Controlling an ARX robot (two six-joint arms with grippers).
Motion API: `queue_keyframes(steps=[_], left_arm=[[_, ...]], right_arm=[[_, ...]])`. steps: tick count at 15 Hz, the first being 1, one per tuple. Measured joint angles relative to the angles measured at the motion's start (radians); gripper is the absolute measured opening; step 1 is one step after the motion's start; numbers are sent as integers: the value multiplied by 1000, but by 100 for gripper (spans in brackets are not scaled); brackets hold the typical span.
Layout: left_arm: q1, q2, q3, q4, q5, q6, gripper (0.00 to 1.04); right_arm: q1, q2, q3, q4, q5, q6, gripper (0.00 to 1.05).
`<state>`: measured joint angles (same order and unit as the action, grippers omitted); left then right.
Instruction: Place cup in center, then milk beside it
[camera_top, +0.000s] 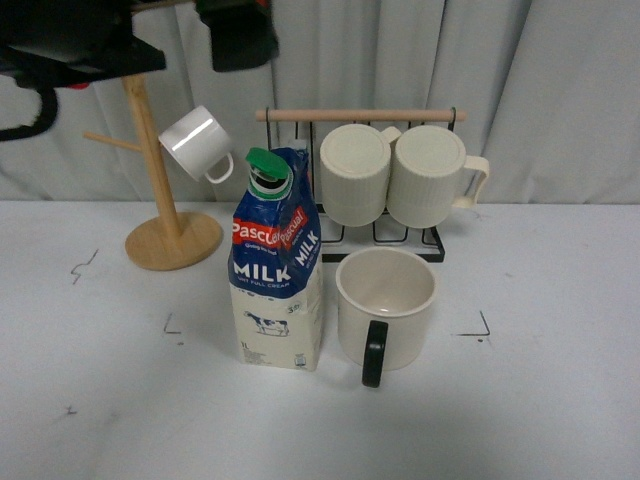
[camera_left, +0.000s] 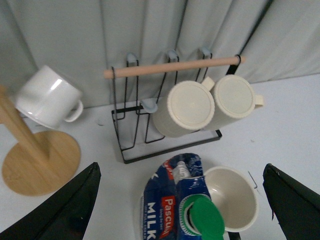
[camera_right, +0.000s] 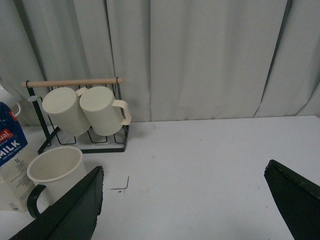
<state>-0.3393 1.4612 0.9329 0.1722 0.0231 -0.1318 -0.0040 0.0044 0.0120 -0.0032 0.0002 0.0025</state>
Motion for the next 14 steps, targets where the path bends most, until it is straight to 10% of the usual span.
queue_keyframes(steps=[7, 9, 14], left_arm=[[49, -158, -149, 115, -7, 10, 98], [71, -258, -332, 415, -237, 85, 76], [186, -466, -645, 517, -174, 114, 15]], right_arm=[[0, 0, 0, 0, 0, 0, 98], [0, 0, 0, -1, 0, 0, 98], [0, 0, 0, 0, 0, 0, 98]])
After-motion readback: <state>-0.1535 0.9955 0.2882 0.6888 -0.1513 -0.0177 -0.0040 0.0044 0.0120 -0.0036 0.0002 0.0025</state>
